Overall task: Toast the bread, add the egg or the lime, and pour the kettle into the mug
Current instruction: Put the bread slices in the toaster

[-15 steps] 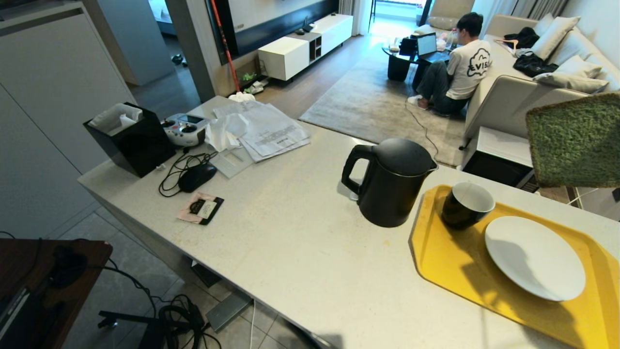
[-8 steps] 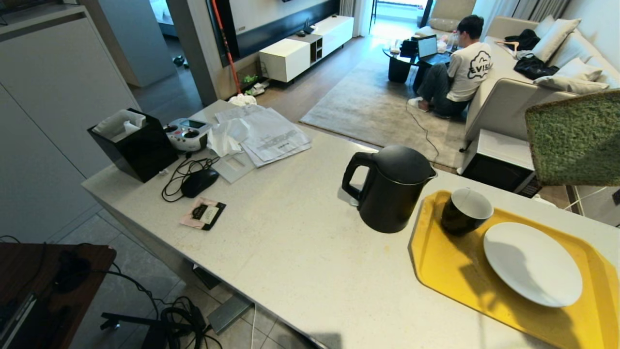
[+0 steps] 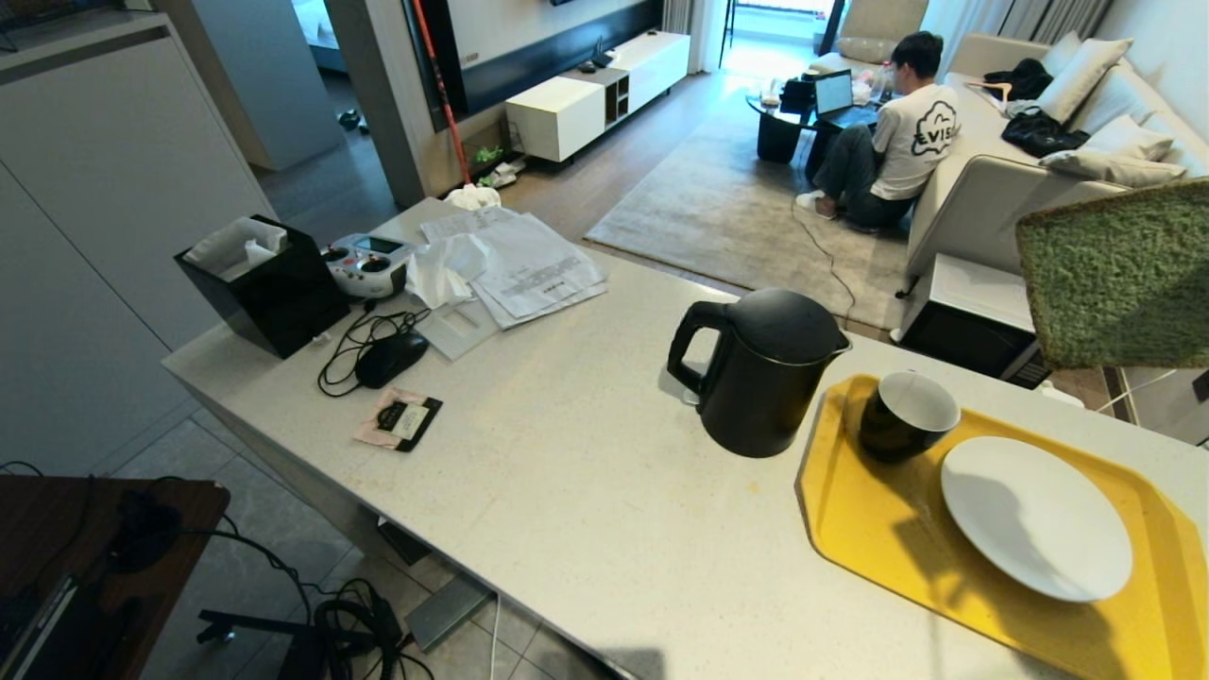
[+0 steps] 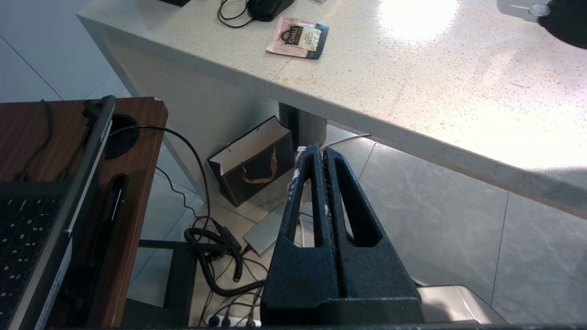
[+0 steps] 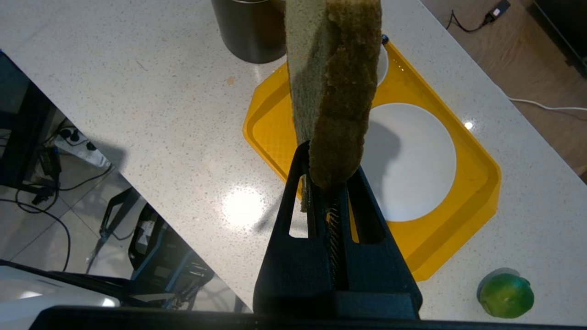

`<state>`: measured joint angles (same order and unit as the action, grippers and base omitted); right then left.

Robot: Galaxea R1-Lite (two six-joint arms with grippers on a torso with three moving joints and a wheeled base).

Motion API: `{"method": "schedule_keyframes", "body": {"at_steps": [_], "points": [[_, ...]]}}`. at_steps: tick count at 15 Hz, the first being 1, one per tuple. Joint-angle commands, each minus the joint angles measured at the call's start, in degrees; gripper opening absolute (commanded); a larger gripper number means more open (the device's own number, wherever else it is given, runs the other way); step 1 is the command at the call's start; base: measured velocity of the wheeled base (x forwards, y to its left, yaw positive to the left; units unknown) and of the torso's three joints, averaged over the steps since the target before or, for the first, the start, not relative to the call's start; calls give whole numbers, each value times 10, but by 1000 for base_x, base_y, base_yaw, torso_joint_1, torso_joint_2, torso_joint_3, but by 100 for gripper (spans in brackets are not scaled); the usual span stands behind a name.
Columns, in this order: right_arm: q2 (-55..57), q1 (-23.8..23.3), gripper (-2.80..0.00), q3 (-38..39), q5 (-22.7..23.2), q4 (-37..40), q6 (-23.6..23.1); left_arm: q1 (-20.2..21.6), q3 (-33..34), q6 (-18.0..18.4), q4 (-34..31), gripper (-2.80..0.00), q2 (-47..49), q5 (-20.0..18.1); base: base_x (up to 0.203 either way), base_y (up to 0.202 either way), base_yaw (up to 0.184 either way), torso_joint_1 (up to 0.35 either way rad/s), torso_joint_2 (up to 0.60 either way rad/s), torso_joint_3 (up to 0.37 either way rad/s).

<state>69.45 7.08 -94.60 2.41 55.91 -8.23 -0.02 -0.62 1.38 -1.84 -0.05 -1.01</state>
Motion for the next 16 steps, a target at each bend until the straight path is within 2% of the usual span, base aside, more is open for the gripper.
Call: {"method": "schedule_keyframes", "body": {"at_steps": [1, 5, 16], "points": [[2, 0, -280, -6, 0, 2, -1, 0, 0, 0, 0, -280, 0, 0, 0, 0, 0, 0, 0, 0], [2, 0, -280, 3, 0, -35, 0, -1, 0, 0, 0, -280, 0, 0, 2, 2, -27, 0, 0, -1], [2, 0, -280, 1, 1, -43, 0, 0, 0, 0, 0, -280, 0, 0, 1, 8, -171, 4, 3, 1]]}}
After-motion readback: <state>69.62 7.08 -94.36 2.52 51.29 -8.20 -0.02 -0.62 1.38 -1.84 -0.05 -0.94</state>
